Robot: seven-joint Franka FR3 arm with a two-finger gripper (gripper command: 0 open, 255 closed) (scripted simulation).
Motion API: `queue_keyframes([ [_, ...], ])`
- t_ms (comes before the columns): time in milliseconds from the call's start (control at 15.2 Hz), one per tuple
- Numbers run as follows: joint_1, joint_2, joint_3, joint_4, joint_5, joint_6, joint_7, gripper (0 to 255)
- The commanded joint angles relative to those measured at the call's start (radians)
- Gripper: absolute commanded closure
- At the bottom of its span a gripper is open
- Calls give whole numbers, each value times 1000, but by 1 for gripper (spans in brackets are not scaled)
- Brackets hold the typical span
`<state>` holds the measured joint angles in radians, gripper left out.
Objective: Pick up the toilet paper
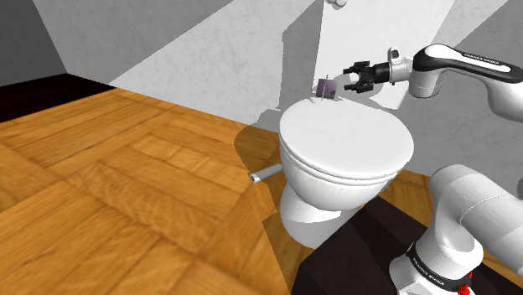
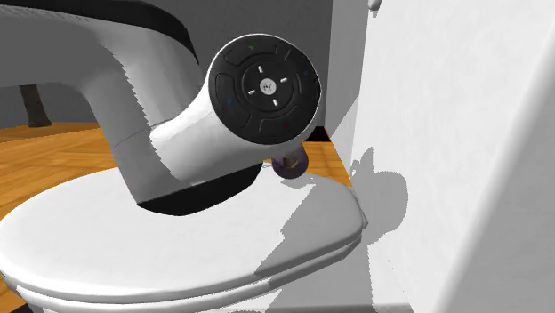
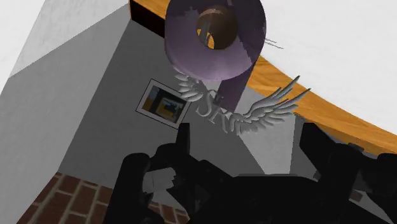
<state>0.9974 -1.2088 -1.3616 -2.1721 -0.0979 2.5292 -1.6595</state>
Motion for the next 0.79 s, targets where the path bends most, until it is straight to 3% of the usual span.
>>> queue_keyframes([
  [0,119,-80,-34,116,-1,-50,-98,0],
  [66,173,-117,-41,178,-1,-83,-142,0],
  [726,168,-157,-95,141,-21,-53,-190,0],
])
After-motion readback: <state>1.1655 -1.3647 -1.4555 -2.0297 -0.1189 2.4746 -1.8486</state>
